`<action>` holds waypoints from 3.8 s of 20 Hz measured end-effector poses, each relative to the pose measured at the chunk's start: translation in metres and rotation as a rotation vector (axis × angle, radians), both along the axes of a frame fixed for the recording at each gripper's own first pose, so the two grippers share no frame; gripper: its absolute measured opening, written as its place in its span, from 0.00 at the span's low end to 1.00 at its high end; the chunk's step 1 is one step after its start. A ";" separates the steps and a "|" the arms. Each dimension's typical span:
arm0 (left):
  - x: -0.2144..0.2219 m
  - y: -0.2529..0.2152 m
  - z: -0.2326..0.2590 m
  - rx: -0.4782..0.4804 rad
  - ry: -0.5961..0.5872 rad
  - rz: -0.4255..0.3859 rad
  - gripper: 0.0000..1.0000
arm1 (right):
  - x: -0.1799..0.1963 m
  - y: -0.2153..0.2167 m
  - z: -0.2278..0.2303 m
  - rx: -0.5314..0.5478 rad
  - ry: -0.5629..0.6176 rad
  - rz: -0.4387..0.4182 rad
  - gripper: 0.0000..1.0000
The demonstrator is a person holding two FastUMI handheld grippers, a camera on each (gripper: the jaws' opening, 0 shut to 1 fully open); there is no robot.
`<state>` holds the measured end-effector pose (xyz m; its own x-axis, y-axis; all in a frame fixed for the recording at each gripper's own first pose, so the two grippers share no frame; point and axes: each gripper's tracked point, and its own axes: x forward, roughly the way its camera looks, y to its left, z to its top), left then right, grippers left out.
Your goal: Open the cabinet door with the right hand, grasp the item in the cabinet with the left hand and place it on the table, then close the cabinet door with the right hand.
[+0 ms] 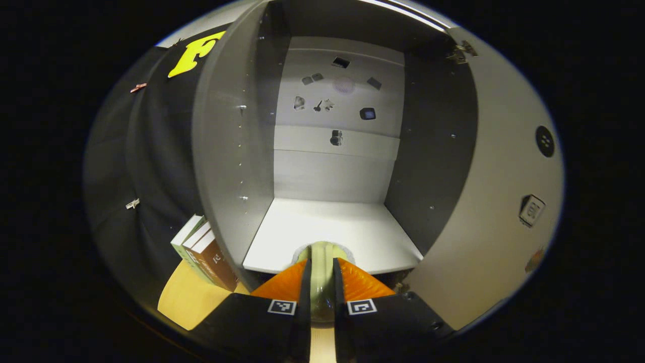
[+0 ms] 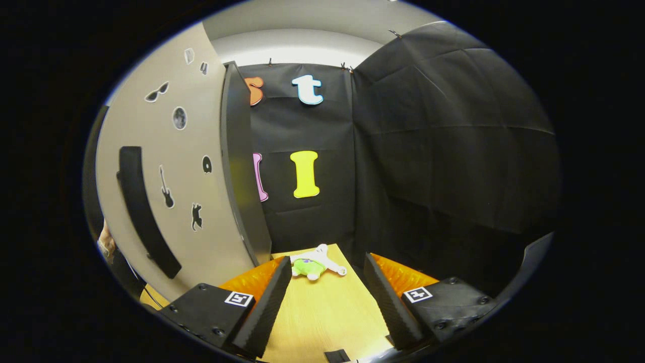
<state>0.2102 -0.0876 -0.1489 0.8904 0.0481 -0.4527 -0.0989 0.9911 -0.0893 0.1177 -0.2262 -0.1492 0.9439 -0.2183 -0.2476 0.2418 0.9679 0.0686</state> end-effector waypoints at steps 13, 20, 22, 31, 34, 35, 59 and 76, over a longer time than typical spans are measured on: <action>-0.167 -0.042 -0.042 -0.003 0.023 -0.114 0.24 | -0.105 0.053 0.063 -0.061 -0.140 0.030 0.94; -0.220 -0.068 -0.125 -0.070 0.131 -0.151 0.22 | -0.131 0.047 0.068 -0.113 -0.163 -0.043 0.93; -0.223 -0.071 -0.152 -0.089 0.160 -0.138 0.22 | -0.128 0.043 0.066 -0.151 -0.165 -0.058 0.94; -0.217 -0.098 -0.276 -0.071 0.216 -0.066 0.23 | -0.104 0.030 0.040 -0.145 -0.158 -0.004 0.99; -0.213 -0.098 -0.299 -0.057 0.199 -0.045 0.23 | -0.099 0.021 0.033 -0.141 -0.145 0.002 0.97; -0.212 -0.094 -0.306 -0.046 0.196 -0.035 0.23 | -0.096 0.018 0.029 -0.139 -0.136 0.007 0.97; -0.207 -0.075 -0.336 0.015 0.207 0.012 0.48 | -0.074 0.025 0.004 -0.139 -0.064 0.067 0.97; -0.247 -0.049 -0.060 0.125 -0.273 -0.029 0.99 | -0.094 0.092 0.049 -0.148 -0.117 0.105 0.97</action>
<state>-0.0365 -0.1370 -0.2087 0.9802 0.0609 -0.1882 -0.0593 0.9981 0.0138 0.0237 -0.1338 -0.1003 0.9839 -0.1429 -0.1071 0.1377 0.9890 -0.0542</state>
